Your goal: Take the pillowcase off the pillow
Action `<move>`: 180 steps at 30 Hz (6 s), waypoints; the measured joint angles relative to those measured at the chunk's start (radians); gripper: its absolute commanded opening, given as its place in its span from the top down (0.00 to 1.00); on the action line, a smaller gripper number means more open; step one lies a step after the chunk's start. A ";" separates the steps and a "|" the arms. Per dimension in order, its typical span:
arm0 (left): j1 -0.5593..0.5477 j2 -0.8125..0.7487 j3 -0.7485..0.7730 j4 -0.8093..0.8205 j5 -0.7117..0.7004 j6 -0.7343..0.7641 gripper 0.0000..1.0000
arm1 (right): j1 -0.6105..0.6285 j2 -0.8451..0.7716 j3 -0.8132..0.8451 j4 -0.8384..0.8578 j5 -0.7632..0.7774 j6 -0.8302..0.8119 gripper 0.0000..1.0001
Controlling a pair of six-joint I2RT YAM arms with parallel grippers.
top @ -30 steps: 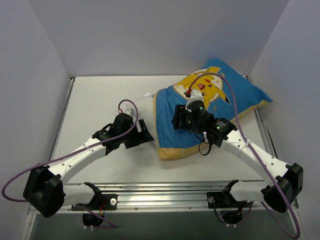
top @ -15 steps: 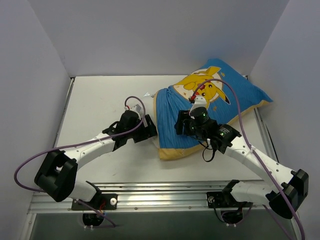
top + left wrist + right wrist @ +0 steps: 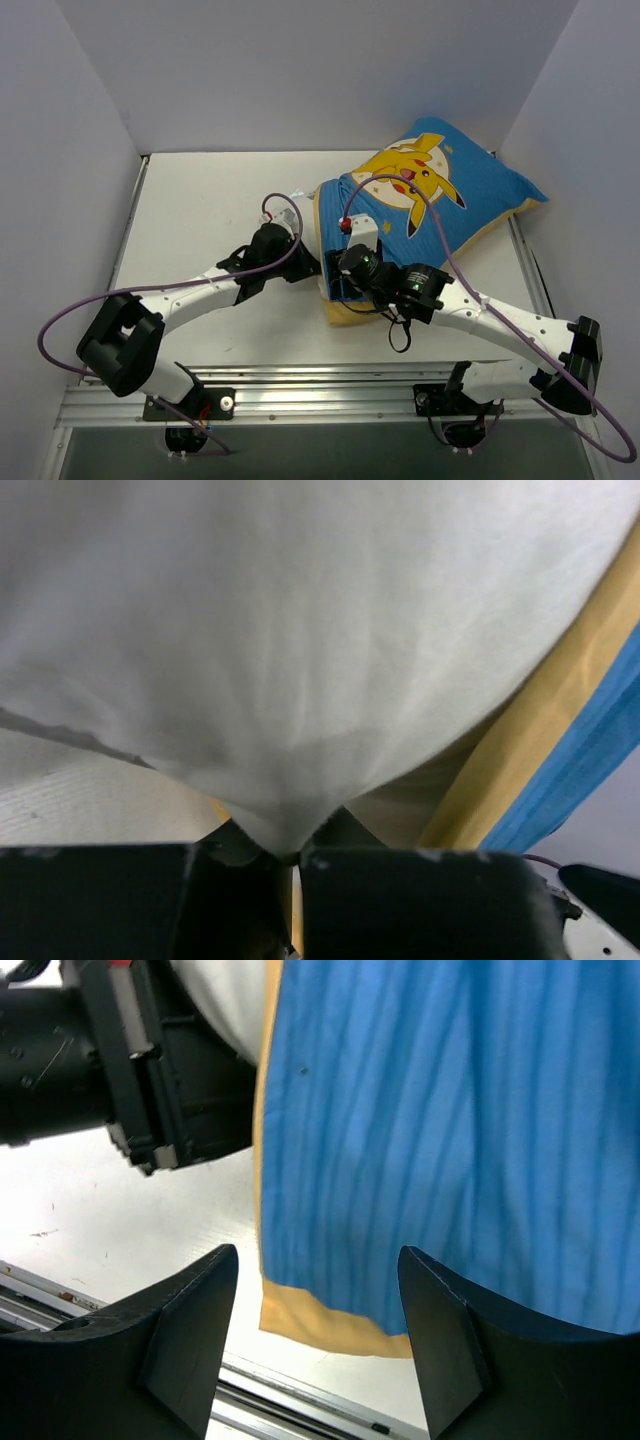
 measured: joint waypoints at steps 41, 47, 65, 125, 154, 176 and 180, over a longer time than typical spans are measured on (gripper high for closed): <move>0.134 -0.159 0.219 -0.424 0.049 -0.045 0.98 | -0.014 0.027 -0.072 -0.265 0.283 0.612 1.00; 0.231 -0.222 0.223 -0.492 0.109 -0.088 0.98 | -0.111 -0.059 -0.146 -0.069 0.132 0.531 1.00; 0.066 -0.050 0.433 -0.460 -0.227 -0.115 0.98 | 0.001 0.065 -0.007 0.037 0.015 0.189 1.00; 0.006 -0.178 0.025 -0.266 -0.054 -0.080 0.02 | -0.255 0.102 -0.214 0.297 -0.310 0.189 1.00; -0.065 -0.023 0.091 -0.164 -0.115 -0.019 0.98 | -0.200 0.032 -0.299 0.329 -0.286 0.238 0.99; -0.057 0.064 0.335 -0.330 -0.140 -0.143 0.98 | -0.270 -0.062 -0.376 0.291 -0.243 0.384 1.00; 0.010 0.049 0.344 -0.365 -0.087 -0.171 0.98 | -0.318 -0.048 -0.384 0.301 -0.260 0.396 1.00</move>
